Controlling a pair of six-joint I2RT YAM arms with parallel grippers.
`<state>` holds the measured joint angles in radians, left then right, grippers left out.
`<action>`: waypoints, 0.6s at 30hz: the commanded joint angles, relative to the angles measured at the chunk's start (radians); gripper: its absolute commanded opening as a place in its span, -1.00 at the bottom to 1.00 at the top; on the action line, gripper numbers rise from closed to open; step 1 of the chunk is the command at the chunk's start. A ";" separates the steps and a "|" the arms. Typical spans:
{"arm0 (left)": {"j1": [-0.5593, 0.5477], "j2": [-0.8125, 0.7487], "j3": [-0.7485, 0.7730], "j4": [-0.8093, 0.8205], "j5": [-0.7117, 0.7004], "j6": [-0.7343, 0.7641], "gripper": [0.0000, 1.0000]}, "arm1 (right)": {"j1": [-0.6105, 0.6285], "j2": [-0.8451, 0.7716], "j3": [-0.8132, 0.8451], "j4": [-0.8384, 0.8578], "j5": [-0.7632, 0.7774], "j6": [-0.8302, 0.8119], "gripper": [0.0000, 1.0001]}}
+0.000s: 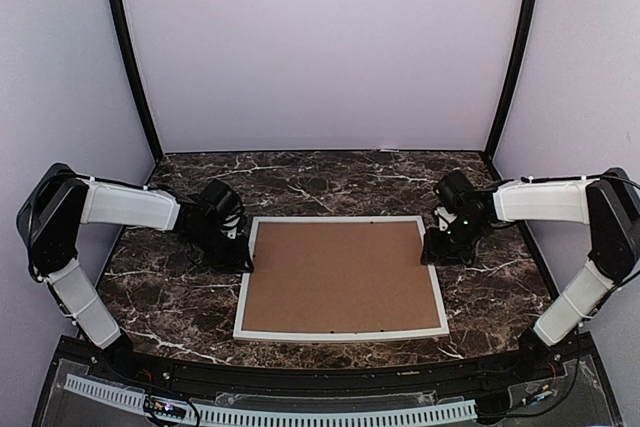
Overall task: Put the photo into the frame
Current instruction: Press the fastener.
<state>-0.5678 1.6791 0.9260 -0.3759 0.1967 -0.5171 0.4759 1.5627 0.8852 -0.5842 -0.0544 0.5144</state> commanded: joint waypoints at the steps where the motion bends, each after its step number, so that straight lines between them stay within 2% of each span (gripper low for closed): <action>1: -0.008 -0.016 -0.039 0.003 0.004 -0.057 -0.47 | -0.023 -0.016 0.061 -0.012 0.037 -0.004 0.07; 18: -0.016 -0.004 -0.022 0.002 -0.003 -0.077 -0.54 | -0.084 0.087 0.137 -0.020 0.139 -0.065 0.07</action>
<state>-0.5728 1.6722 0.9134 -0.3565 0.2024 -0.5888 0.4034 1.6150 0.9920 -0.6067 0.0544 0.4717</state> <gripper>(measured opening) 0.233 0.536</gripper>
